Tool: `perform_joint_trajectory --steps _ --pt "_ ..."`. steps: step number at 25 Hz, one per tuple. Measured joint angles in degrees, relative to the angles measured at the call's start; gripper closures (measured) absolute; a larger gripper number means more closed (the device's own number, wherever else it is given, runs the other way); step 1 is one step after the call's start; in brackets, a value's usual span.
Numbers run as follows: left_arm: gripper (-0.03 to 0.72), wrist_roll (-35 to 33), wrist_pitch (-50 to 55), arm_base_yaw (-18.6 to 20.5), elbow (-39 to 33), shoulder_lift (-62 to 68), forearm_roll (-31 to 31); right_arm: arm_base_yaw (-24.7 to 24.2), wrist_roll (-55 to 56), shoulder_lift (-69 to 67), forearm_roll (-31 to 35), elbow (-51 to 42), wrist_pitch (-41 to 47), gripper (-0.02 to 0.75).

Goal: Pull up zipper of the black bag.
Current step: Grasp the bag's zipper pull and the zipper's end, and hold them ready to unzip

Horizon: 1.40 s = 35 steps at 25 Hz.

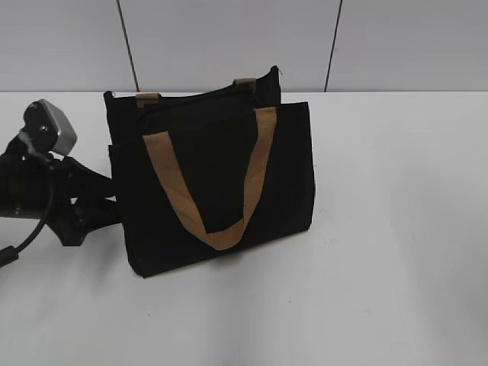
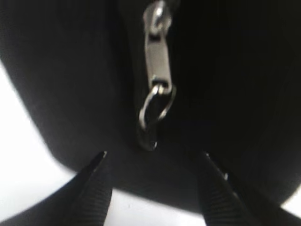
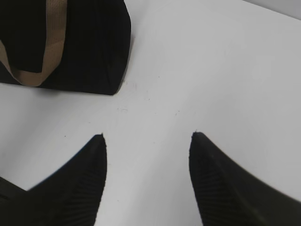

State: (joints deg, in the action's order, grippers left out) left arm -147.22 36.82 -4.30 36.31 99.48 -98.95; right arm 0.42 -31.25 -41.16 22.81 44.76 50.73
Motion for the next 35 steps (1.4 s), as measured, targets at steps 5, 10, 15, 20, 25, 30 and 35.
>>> perform_joint_trajectory --steps 5,10,15,20,25,30,35 --pt "0.255 -0.4 -2.6 -4.0 3.4 3.4 -0.4 0.0 0.0 0.0 0.0 0.0 0.0 0.3" --pt "0.263 -0.4 -5.7 -4.7 3.8 4.5 -0.4 0.0 0.0 0.0 0.1 0.0 0.0 0.3" --pt "0.459 -0.4 -6.0 -4.7 3.8 4.5 -0.4 0.0 0.0 0.0 0.1 0.0 0.0 0.3" --pt "0.615 -0.4 -7.4 -4.7 3.8 2.3 -0.3 0.0 0.0 0.0 1.8 0.1 -0.3 0.3" --pt "0.615 -0.4 -12.2 -4.7 3.8 -4.6 -0.3 0.0 -1.7 0.0 3.5 3.1 -0.8 0.3" --pt "0.615 -0.4 -16.3 -4.7 3.4 -11.8 -0.3 0.0 -3.0 0.0 4.2 6.5 -1.3 0.3" --pt "0.617 -0.4 -17.6 -4.7 0.6 -19.4 -0.3 0.0 -7.7 -1.7 9.0 6.9 -1.4 0.3"
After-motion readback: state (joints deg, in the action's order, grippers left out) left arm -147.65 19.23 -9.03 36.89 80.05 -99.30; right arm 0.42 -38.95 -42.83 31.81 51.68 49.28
